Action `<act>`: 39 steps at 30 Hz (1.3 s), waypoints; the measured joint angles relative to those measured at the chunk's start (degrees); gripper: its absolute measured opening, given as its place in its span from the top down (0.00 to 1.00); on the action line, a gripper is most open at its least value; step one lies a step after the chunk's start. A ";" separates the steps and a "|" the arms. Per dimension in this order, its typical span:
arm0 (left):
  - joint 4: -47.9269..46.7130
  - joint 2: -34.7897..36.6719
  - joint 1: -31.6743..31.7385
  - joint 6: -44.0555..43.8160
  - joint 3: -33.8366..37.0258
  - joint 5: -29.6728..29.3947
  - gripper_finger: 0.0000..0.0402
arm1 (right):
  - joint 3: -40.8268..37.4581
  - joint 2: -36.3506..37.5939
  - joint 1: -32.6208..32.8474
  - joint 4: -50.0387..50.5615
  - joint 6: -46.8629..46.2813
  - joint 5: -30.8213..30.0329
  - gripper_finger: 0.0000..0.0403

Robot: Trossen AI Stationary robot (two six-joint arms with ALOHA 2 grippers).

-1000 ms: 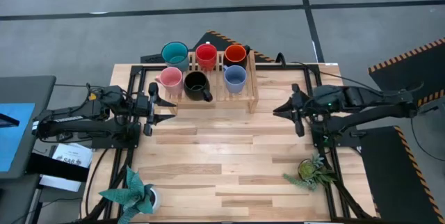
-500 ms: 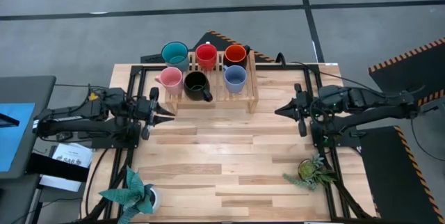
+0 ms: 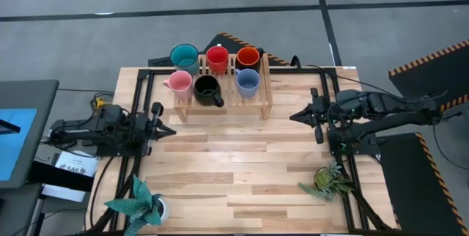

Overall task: Place coffee mugs
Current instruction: Return to Home Position

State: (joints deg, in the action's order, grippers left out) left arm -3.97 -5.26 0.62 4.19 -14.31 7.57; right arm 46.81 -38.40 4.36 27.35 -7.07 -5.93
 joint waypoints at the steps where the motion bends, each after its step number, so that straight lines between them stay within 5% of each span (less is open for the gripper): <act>1: 0.28 1.36 0.00 0.39 0.94 1.22 1.00 | 0.00 -0.20 0.00 0.00 0.00 0.00 0.95; 17: 11.73 5.05 1.86 -1.57 13.43 4.39 1.00 | 0.02 -0.21 0.00 1.07 -0.02 -0.62 0.96; 24: 11.41 5.03 1.90 -2.55 13.67 4.75 1.00 | 0.02 -0.21 0.00 1.08 -0.02 -0.61 0.95; 32: 11.28 5.03 1.90 -2.37 13.72 -3.49 1.00 | -0.58 0.07 0.00 4.12 -2.12 -1.25 0.95; 39: 11.12 5.03 1.90 -3.77 13.78 -2.90 1.00 | -7.31 4.07 -0.02 2.67 -2.14 -1.08 0.95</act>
State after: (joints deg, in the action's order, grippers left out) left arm 7.15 -0.23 2.52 0.43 -0.54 4.67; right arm 39.49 -34.32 4.34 30.02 -9.21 -7.01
